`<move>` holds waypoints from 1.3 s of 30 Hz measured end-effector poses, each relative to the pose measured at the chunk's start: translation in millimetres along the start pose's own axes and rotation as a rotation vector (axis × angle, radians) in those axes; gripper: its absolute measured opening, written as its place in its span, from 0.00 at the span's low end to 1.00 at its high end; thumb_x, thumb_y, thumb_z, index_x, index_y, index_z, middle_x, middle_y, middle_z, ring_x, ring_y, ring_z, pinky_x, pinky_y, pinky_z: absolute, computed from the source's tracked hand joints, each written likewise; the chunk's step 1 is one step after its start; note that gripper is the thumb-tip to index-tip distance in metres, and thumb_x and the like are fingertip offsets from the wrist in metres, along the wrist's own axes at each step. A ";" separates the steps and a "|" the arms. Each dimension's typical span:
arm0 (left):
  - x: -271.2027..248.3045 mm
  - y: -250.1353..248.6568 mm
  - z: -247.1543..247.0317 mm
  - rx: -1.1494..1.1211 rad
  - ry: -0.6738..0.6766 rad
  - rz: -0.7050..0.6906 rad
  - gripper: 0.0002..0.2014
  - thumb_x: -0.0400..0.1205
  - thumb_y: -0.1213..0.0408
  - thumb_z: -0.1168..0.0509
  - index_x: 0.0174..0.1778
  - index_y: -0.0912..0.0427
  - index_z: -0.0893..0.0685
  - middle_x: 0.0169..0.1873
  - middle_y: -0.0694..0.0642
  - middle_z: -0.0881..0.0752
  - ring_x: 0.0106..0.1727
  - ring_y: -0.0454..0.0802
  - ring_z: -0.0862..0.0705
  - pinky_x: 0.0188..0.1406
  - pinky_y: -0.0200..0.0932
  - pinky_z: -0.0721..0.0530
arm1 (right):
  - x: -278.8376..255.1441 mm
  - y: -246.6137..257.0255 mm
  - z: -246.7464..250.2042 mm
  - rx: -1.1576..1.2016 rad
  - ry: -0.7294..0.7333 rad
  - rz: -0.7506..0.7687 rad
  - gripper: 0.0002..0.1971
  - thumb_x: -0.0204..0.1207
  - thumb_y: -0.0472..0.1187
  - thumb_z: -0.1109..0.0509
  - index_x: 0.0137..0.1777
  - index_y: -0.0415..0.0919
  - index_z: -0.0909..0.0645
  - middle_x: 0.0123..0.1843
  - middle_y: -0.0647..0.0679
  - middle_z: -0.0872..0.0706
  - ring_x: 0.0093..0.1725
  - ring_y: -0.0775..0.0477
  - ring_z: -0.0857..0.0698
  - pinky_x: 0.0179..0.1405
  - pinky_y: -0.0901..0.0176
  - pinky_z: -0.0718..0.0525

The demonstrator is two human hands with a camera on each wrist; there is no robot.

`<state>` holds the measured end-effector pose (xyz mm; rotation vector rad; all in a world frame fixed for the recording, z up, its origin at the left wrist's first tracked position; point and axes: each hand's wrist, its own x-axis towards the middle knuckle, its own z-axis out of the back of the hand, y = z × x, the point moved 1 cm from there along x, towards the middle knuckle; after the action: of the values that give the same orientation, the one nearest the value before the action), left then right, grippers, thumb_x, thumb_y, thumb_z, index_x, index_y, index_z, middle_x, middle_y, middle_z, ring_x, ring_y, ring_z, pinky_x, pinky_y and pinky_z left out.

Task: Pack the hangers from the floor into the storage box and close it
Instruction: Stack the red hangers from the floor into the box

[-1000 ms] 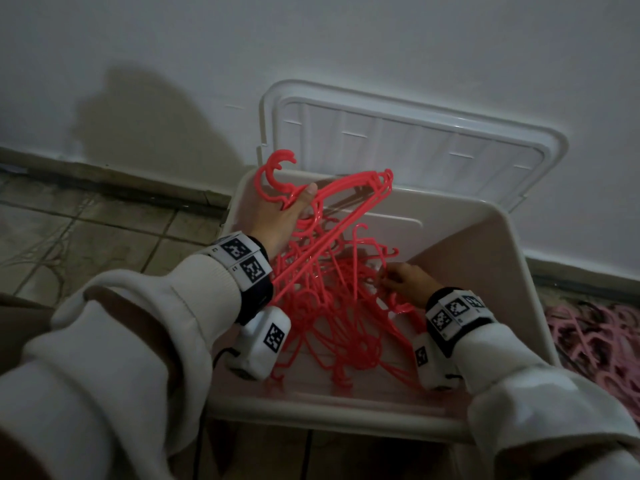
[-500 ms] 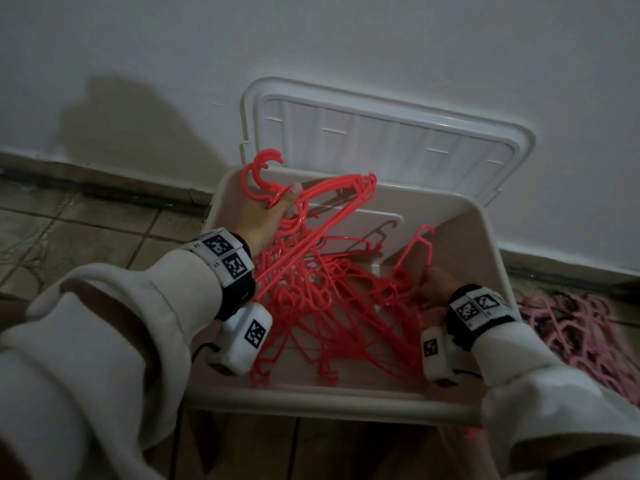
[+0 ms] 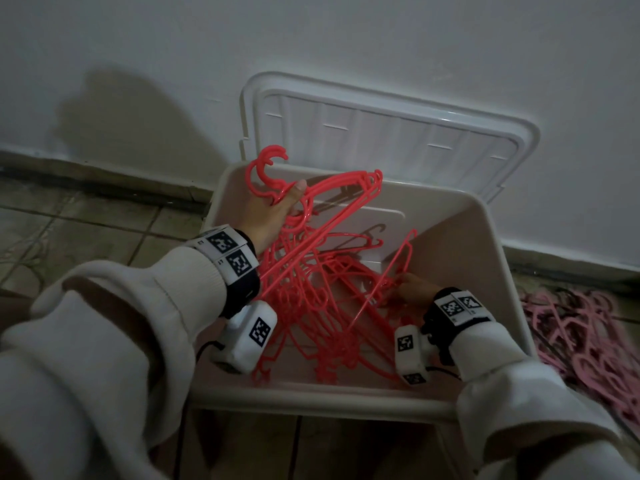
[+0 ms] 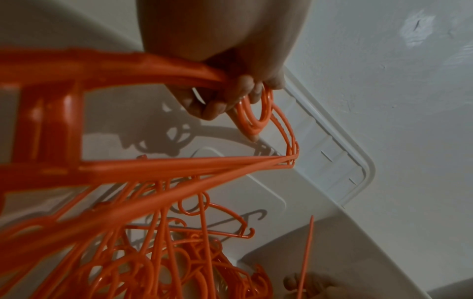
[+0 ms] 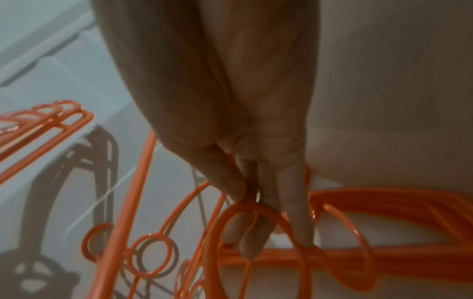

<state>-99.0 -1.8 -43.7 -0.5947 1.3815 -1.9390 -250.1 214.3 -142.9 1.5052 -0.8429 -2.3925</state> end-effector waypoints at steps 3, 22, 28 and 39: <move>-1.8 -1.4 -0.6 -0.010 0.017 0.019 0.15 0.82 0.52 0.39 0.30 0.50 0.22 0.29 0.45 0.18 0.31 0.38 0.20 0.35 0.28 0.24 | -3.3 -1.3 -1.8 0.045 -0.006 0.023 0.12 0.77 0.21 0.41 0.34 0.32 0.26 0.18 0.45 0.20 0.12 0.58 0.23 0.11 0.71 0.27; -20.5 -26.7 6.3 0.038 0.032 -0.023 0.11 0.82 0.56 0.35 0.46 0.62 0.16 0.33 0.49 0.15 0.33 0.34 0.17 0.38 0.23 0.22 | -20.5 7.5 21.2 0.178 -0.151 0.130 0.18 0.79 0.21 0.51 0.33 0.39 0.34 0.16 0.46 0.30 0.07 0.59 0.36 0.09 0.76 0.39; -25.8 -31.1 1.4 0.058 0.113 -0.025 0.11 0.75 0.61 0.27 0.50 0.62 0.15 0.40 0.53 0.14 0.40 0.40 0.17 0.47 0.31 0.18 | -31.9 11.5 29.5 0.646 -0.099 0.239 0.16 0.82 0.25 0.54 0.37 0.44 0.37 0.13 0.52 0.33 0.10 0.59 0.38 0.15 0.75 0.38; -16.4 -10.2 -9.6 0.084 0.208 0.088 0.06 0.73 0.54 0.27 0.34 0.47 0.18 0.36 0.50 0.14 0.40 0.45 0.17 0.45 0.41 0.21 | -45.8 8.1 11.3 0.479 0.067 0.205 0.15 0.81 0.22 0.50 0.37 0.40 0.35 0.17 0.48 0.27 0.15 0.53 0.25 0.24 0.60 0.24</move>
<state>-97.4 18.6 -37.0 -0.2934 1.4182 -2.0210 -239.7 232.0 -99.7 1.5440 -1.5533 -2.0713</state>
